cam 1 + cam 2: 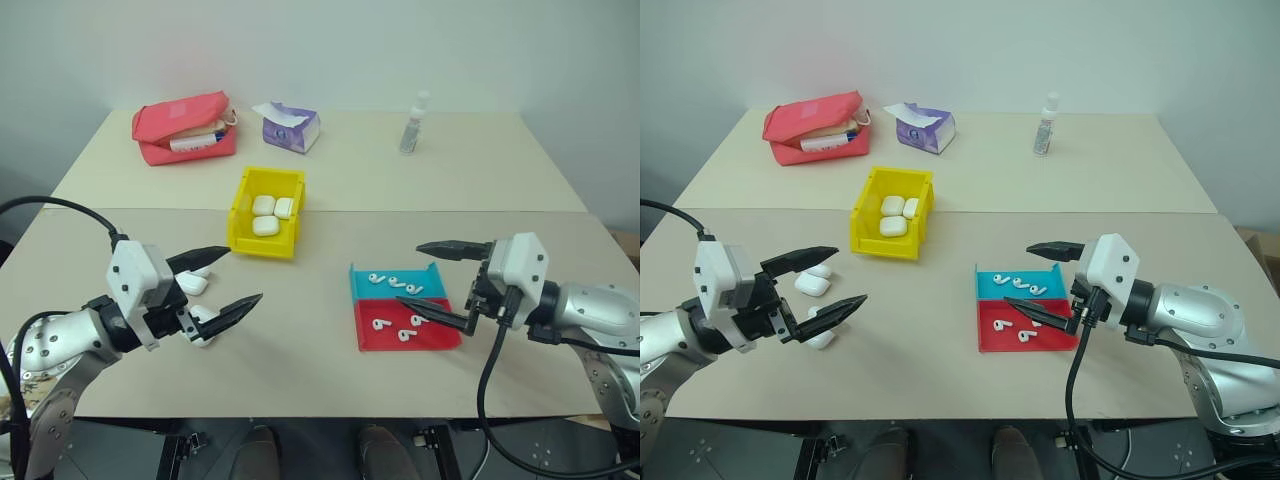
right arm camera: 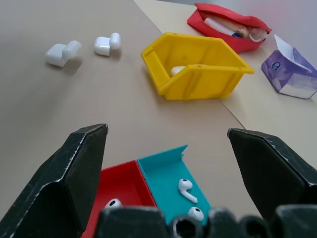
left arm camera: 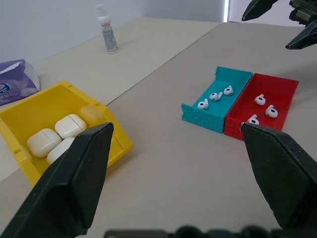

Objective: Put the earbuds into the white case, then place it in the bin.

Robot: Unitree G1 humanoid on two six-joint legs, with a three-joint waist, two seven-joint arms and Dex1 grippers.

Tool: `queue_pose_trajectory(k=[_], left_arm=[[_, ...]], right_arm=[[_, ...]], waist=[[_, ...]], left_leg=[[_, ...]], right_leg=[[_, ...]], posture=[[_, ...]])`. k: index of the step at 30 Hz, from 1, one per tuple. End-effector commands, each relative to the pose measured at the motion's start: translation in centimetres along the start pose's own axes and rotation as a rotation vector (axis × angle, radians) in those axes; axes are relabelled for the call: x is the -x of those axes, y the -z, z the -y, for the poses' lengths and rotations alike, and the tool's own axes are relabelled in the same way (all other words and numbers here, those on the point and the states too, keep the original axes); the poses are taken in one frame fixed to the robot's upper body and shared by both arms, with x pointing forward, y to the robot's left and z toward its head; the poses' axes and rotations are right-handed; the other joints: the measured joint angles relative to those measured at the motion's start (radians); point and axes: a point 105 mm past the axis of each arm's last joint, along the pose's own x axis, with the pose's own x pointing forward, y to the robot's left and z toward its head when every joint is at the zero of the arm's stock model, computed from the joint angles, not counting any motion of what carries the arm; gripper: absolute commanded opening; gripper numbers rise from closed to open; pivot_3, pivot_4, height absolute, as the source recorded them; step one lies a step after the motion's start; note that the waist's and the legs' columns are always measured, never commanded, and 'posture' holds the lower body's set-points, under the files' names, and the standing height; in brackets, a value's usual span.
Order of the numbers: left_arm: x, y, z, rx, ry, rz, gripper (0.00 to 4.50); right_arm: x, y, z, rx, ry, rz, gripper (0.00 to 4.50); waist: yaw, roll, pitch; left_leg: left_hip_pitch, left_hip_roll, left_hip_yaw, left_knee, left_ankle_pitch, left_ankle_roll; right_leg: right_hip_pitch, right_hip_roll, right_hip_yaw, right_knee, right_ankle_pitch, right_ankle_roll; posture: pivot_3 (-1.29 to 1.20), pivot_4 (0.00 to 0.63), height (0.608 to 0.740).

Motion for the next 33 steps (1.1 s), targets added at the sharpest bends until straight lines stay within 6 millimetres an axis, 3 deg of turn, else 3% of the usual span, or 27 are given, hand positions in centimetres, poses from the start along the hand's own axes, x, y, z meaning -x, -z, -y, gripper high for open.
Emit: queue_pose_trajectory(k=[1,9,17,24,26,29,33], left_arm=[[0.3,-0.9,-0.2,-0.022,-0.015,0.035,4.46],[1.4,-0.9,-0.9,0.022,0.012,-0.04,4.46],[3.3,0.1,-1.6,-0.13,0.072,-0.214,4.46],[4.4,0.0,-3.3,-0.115,0.02,-0.246,4.46],[5.1,0.7,-4.0,-0.076,-0.005,-0.325,4.46],[6.6,2.3,-5.9,0.063,-0.088,-0.591,4.46],[6.8,2.6,-8.3,0.175,-0.253,-0.63,4.46]], right_arm=[[0.2,-1.1,0.0,0.051,0.008,0.035,4.5],[0.1,-1.1,0.6,0.043,0.021,0.036,4.5],[-0.4,-2.0,2.9,0.008,0.059,0.037,4.5],[0.4,-2.4,3.2,-0.042,-0.051,-0.067,4.5],[0.5,-2.4,3.1,-0.058,-0.076,-0.092,4.5],[0.5,-2.4,3.0,-0.059,-0.087,-0.108,4.5],[0.0,-2.0,2.5,-0.088,-0.084,-0.114,4.5]], waist=[[0.0,0.0,0.0],[-0.001,0.0,0.0],[-0.004,0.0,0.0],[0.003,0.0,0.0],[0.002,0.0,0.0],[-0.002,-0.001,0.0],[-0.002,0.0,0.0]], left_leg=[[0.0,0.0,0.0,0.0,0.0,0.0],[0.0,0.0,0.0,0.0,0.0,0.0],[0.001,0.0,0.0,0.0,0.0,0.0],[-0.002,0.0,0.0,0.0,0.0,0.0],[-0.002,0.0,0.0,0.0,0.0,0.0],[-0.001,0.0,0.0,0.0,0.0,0.0],[-0.001,0.0,0.0,0.0,0.0,0.0]], right_leg=[[0.0,0.0,0.0,0.0,0.0,0.0],[0.0,0.0,0.0,0.0,0.0,0.0],[0.0,0.0,0.0,0.0,0.0,0.0],[-0.002,0.0,-0.001,0.0,0.0,0.0],[-0.002,0.0,-0.001,0.0,0.0,0.0],[-0.003,0.0,-0.001,0.001,0.0,0.0],[-0.002,0.0,0.0,0.001,0.0,0.0]], posture=[[0.0,0.15,0.74],[0.0,0.15,0.74],[0.0,0.15,0.74],[0.0,0.15,0.74],[0.0,0.15,0.74],[0.0,0.15,0.74],[0.0,0.15,0.74]])
